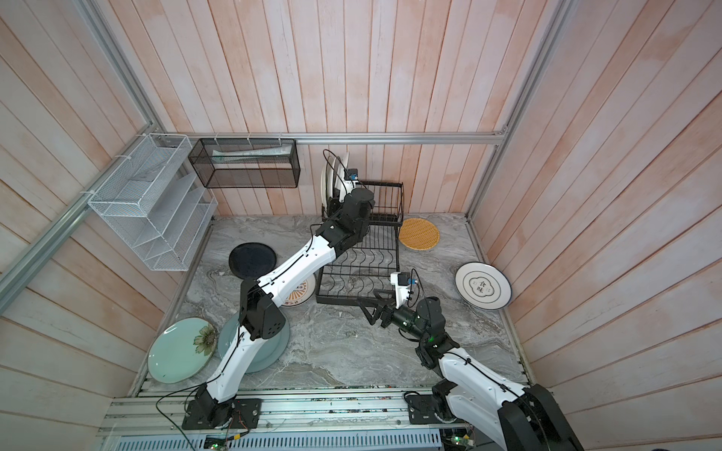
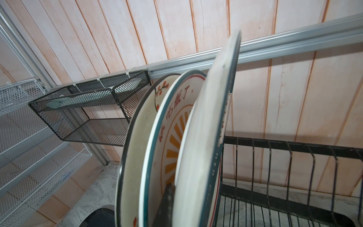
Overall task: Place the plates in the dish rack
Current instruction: 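Press the green-rimmed plate down into the slot with the left gripper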
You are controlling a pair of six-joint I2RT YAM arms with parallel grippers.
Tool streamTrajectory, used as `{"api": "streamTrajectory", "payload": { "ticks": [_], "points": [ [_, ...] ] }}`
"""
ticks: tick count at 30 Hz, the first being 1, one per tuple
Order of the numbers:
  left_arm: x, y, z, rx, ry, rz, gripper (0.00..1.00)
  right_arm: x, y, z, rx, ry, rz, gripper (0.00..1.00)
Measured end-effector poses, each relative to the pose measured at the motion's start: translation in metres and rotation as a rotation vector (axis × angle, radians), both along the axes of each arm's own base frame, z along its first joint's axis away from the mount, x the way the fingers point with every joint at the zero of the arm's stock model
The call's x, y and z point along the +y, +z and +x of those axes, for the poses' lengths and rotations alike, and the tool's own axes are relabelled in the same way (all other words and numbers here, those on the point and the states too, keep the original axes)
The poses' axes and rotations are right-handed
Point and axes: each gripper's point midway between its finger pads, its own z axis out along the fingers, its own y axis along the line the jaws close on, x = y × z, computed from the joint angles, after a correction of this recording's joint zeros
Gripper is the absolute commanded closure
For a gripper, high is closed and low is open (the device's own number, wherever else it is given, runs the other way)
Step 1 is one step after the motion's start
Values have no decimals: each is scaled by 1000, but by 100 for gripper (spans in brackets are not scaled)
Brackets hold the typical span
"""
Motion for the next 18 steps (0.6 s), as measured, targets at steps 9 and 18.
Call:
{"api": "streamTrajectory", "payload": {
  "ticks": [9,18],
  "points": [
    [-7,19,-4,-42,-10,22,100,1,0,-1,0,5,0,2],
    [-25,61,-25,-155,-29,-15,100,1,0,-1,0,5,0,2]
  ]
}}
